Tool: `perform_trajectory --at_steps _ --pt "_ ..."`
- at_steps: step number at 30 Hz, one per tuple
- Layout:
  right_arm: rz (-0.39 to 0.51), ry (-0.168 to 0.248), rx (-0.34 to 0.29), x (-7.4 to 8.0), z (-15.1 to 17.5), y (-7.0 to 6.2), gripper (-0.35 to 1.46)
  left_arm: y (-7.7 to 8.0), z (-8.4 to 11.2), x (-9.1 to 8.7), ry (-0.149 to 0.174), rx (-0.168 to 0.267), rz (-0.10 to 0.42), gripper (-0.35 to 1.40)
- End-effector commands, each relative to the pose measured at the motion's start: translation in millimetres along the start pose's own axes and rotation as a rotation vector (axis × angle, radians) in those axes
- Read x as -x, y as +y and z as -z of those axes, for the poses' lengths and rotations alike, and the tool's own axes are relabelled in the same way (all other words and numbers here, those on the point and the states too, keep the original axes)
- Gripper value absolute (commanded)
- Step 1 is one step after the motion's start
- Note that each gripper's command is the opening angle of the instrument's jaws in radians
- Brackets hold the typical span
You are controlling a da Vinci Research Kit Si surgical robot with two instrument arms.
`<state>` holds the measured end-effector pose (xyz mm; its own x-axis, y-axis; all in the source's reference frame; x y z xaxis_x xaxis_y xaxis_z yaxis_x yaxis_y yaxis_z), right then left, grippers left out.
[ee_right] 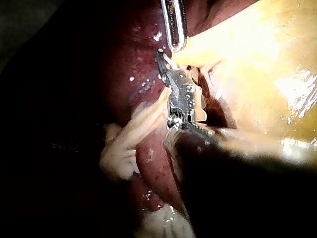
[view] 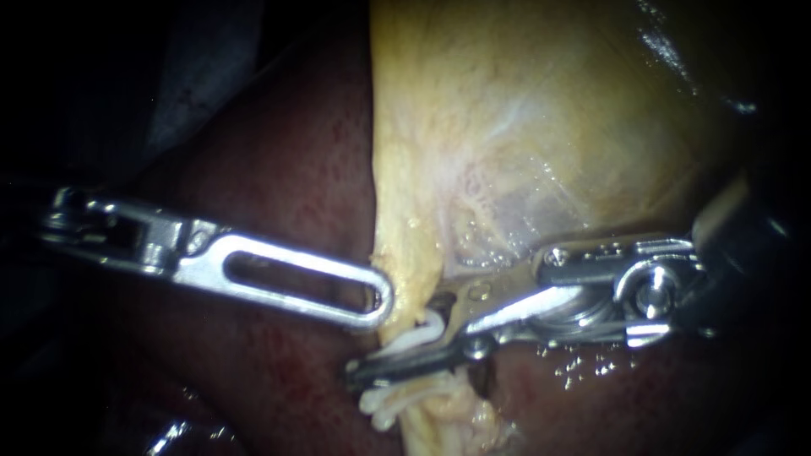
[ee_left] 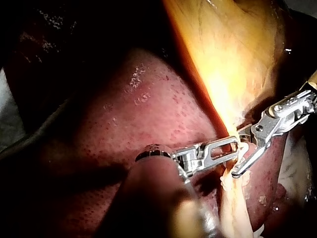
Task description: Clipping third clip left tube
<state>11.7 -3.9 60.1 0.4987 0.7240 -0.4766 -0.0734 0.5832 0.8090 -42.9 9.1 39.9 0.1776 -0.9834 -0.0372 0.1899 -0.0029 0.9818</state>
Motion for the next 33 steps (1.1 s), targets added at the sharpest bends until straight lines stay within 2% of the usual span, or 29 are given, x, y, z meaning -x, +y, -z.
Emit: perform_trajectory --at_steps 1,12,25,28,33 --pt "0.003 0.0 -0.001 0.0 0.0 0.0 0.43 0.0 0.0 0.0 0.0 0.0 0.0 -0.35" --pt "-0.009 -0.003 -0.007 0.7 -0.1 -1.0 0.44 0.5 0.1 0.2 0.001 0.0 -0.001 -0.35" --pt "-0.016 -0.002 -0.005 0.4 -0.5 -0.8 0.36 0.5 0.1 0.2 0.0 0.001 -0.001 -0.35" --pt "-0.04 0.0 -0.006 0.4 -0.5 -0.8 0.26 0.5 0.1 0.2 0.0 0.001 -0.001 -0.35" --pt "-0.087 0.004 -0.007 0.4 -0.5 -0.7 -0.08 0.5 0.0 0.2 0.0 0.001 -0.001 -0.35"
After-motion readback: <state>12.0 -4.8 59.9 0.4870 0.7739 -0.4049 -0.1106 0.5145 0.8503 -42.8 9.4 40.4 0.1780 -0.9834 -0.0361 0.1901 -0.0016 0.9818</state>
